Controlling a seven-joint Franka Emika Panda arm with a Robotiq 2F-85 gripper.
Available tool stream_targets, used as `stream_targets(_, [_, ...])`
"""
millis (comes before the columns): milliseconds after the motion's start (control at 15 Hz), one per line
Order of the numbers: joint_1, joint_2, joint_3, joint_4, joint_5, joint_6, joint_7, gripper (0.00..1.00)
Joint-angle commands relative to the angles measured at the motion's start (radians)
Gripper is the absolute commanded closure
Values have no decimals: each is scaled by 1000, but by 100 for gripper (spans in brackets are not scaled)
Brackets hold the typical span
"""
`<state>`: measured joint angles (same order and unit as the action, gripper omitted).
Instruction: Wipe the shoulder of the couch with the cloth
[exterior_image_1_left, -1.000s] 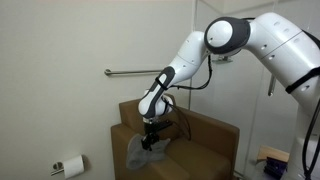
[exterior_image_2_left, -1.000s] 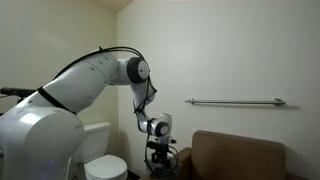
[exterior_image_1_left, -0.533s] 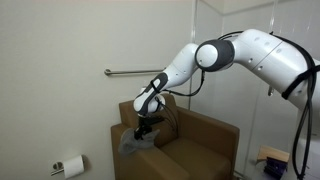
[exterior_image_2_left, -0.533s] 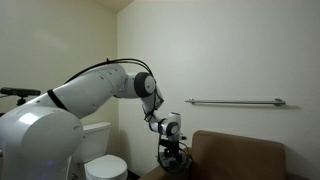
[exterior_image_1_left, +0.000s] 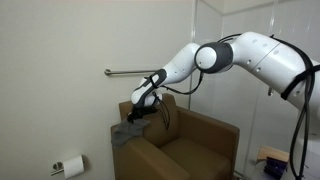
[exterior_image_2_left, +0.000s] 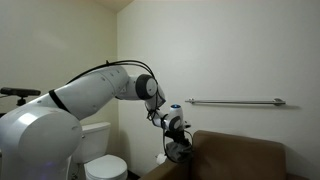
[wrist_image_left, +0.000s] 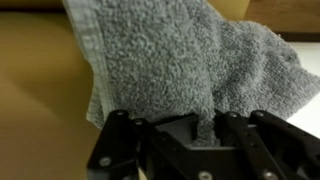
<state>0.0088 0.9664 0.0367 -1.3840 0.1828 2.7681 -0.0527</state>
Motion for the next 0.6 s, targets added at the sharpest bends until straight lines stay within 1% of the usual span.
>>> stream_targets(0, [-10, -191, 18, -194, -35, 157, -12, 96])
stream_targets(133, [-12, -276, 22, -276, -43, 228, -10, 96])
stream_targets(267, [-18, -363, 27, -359, -45, 273, -6, 97])
stream_targets(333, [-4, -406, 3, -402, -56, 284, 6, 96])
stream_targets(400, [-5, -447, 1, -447, -60, 292, 5, 96])
stream_targets(467, [-21, -488, 21, -493, -56, 281, -5, 97])
stream_targets(533, [-42, -526, 52, -541, -10, 267, -55, 97])
